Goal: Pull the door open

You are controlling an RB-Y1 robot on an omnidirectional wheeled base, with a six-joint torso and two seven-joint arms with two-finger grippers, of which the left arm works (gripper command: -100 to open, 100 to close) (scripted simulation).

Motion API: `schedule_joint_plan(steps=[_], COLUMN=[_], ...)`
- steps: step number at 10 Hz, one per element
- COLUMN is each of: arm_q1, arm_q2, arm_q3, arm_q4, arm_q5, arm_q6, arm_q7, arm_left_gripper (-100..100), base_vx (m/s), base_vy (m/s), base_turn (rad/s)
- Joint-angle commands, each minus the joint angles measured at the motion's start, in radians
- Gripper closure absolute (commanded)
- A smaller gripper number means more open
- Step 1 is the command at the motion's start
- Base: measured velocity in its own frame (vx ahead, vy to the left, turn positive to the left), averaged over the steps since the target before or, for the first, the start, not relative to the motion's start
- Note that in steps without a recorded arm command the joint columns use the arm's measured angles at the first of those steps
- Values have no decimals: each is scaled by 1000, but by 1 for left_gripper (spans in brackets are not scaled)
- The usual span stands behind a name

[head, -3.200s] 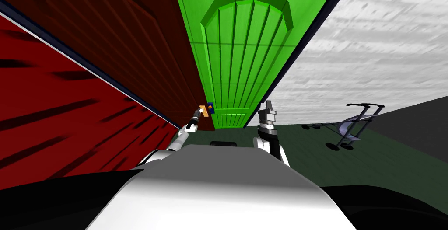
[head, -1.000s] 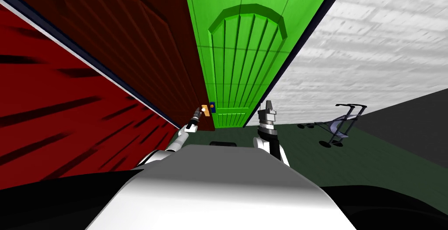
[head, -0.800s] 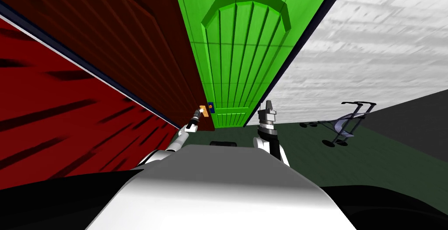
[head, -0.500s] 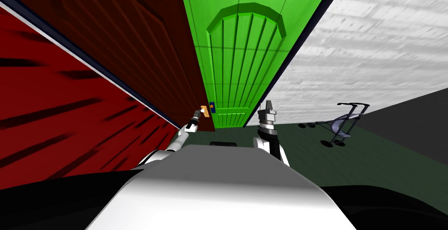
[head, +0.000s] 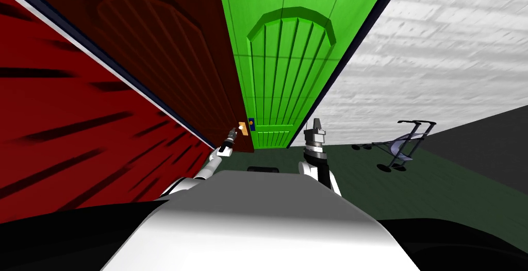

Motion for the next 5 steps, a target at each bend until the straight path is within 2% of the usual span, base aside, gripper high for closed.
schedule_joint_plan(steps=[1, 3, 5], arm_q1=[3, 5, 5], arm_q2=[3, 5, 6], arm_q3=[-9, -25, -45], arm_q4=[-10, -25, -44], arm_q5=[0, 0, -1], arm_q6=[1, 2, 4], arm_q7=[5, 13, 21], arm_left_gripper=[-100, -100, -100], base_vx=[-195, -200, -205], base_vy=[1, -17, -54], base_turn=[-10, -23, -38])
